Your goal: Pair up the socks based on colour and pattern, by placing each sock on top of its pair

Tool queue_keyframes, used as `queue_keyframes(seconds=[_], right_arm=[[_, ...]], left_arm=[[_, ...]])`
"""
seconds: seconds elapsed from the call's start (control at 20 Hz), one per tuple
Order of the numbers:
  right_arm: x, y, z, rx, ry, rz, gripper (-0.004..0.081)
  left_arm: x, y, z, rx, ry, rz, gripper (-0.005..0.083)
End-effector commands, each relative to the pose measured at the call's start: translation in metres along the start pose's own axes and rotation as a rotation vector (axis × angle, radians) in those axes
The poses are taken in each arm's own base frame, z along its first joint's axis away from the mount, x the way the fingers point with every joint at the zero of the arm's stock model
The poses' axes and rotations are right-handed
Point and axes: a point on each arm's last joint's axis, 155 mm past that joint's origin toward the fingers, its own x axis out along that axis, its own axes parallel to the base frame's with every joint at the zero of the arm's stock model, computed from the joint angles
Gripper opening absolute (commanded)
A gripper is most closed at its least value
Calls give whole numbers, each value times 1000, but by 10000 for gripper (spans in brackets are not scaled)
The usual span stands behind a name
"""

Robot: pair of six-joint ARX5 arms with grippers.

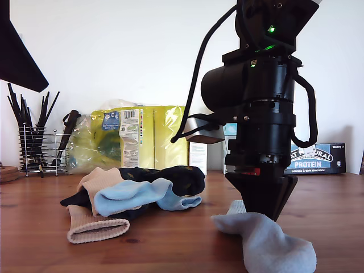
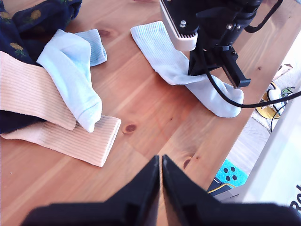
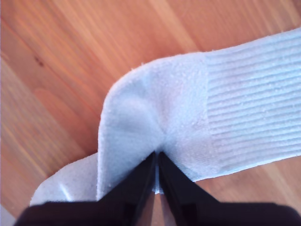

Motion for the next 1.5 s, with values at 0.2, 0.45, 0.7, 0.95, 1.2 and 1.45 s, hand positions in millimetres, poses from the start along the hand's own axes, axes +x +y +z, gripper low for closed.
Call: queue_keyframes(seconds=[0.2,0.45,0.7,0.95,1.2,1.45], right_arm=[[-13,4,-12,56,-15,17,-12],[-86,3,11,97,-264,-51,-12],[-163,25,22,74,-531,-36,-12],[-232,41,4,31,-760,-102,-12],[-267,58,-32,7,-867,-136,-12],[-268,68,-62,10,-874,-141,-12]], left_arm=[[3,0,-5,4,9,-4,-20],[3,2,-2,62,-1,6,-20],[5,16,15,195,-52,74,-14],[29,31,20,184,-37,70,-13],[69,54,4,184,60,80,122],[102,50,-12,487,157,69,557]])
